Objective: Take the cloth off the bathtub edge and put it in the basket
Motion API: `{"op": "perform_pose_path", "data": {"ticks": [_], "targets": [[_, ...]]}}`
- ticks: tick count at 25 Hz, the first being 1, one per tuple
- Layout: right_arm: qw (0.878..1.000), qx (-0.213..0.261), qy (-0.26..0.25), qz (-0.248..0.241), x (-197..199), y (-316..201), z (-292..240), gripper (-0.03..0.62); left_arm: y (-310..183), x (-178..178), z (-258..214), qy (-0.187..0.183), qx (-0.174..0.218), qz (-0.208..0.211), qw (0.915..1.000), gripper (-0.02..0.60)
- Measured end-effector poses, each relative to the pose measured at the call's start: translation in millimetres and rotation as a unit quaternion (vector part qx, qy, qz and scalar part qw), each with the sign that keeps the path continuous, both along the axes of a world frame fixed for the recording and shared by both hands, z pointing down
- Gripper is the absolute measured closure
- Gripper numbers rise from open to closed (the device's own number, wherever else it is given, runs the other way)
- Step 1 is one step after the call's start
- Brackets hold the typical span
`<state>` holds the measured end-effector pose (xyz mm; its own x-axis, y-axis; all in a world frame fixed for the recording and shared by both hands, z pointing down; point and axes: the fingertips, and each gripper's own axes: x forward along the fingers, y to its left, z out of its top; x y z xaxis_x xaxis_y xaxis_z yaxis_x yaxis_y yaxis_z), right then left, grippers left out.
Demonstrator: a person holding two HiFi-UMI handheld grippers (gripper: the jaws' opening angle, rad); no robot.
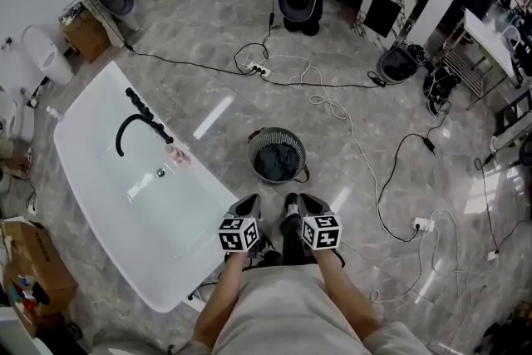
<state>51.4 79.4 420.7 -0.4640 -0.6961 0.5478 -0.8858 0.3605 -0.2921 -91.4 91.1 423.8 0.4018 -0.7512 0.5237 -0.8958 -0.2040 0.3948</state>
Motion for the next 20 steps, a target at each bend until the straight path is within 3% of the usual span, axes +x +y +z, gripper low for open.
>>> {"op": "perform_pose_path", "data": {"ticks": [12, 20], "targets": [[1.0, 0.011, 0.016, -0.018, -0.3, 4.1, -3.6, 0.594, -3.7, 30.6, -3.0, 0.029, 0.014, 0.033, 0.999, 0.525], [0.999, 0.004, 0.03, -0.022, 1.3, 2.9, 2.4, 0.594, -8.9, 30.0, -3.6, 0.035, 0.027, 0.016, 0.9989, 0.525]]}}
